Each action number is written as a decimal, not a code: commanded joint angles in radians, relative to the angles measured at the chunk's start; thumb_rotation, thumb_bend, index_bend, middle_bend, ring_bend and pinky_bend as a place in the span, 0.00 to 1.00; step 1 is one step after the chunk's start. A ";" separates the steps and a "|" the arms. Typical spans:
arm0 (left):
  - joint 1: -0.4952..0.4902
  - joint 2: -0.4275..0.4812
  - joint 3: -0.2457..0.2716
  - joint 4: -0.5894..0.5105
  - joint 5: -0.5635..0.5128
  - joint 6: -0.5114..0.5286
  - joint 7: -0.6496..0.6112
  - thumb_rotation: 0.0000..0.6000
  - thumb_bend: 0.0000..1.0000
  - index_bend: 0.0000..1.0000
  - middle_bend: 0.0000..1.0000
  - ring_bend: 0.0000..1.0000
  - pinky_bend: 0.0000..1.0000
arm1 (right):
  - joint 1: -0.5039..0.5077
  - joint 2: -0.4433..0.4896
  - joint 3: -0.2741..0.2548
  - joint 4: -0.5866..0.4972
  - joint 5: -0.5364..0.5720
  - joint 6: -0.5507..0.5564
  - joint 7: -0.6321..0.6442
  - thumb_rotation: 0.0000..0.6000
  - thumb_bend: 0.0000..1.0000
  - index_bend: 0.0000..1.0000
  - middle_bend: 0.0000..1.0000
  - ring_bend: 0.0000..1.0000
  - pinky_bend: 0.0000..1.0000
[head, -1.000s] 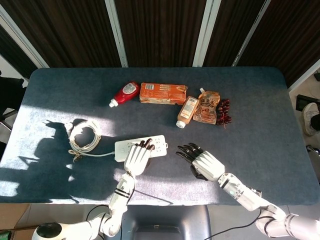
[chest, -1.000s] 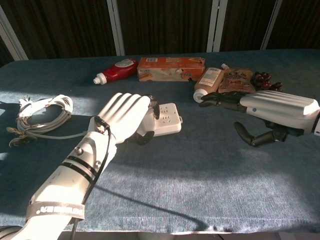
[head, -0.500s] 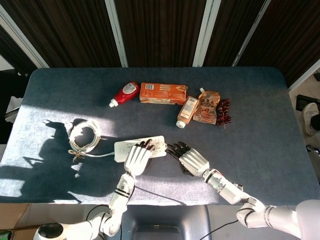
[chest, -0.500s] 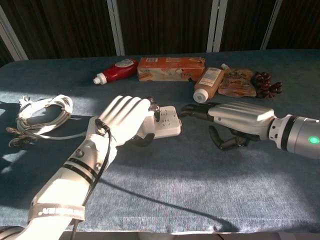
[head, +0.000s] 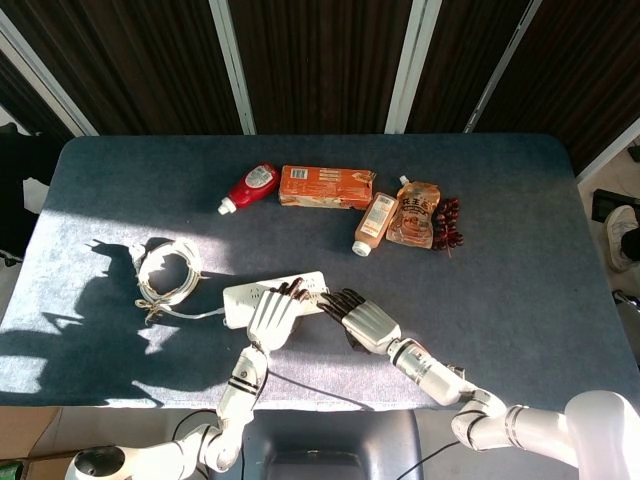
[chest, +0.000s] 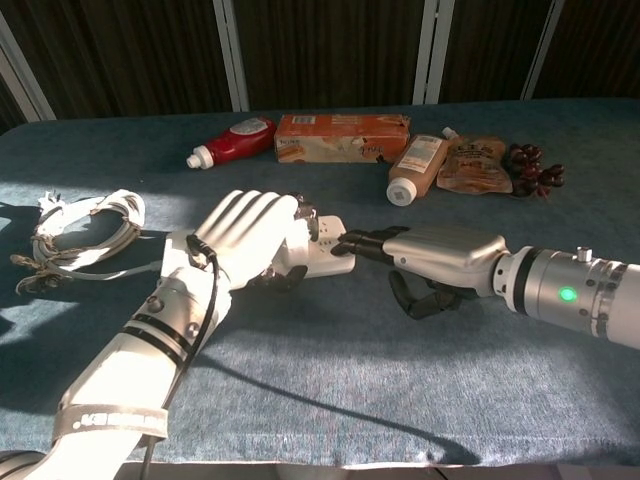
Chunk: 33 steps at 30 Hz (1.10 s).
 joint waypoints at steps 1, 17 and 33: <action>0.002 0.001 0.001 0.000 0.001 0.002 -0.001 1.00 0.48 0.41 0.47 0.47 0.61 | 0.005 -0.009 -0.005 0.008 0.012 -0.009 -0.014 1.00 1.00 0.03 0.06 0.00 0.00; 0.008 0.025 0.009 -0.016 0.025 0.009 -0.092 1.00 0.50 0.42 0.47 0.47 0.61 | 0.021 -0.017 -0.014 -0.007 0.082 -0.043 -0.084 1.00 1.00 0.04 0.07 0.00 0.00; 0.029 0.184 -0.008 -0.222 0.092 0.109 -0.084 1.00 0.50 0.41 0.47 0.47 0.60 | 0.002 0.023 -0.003 -0.080 0.120 0.022 -0.126 1.00 1.00 0.00 0.06 0.00 0.00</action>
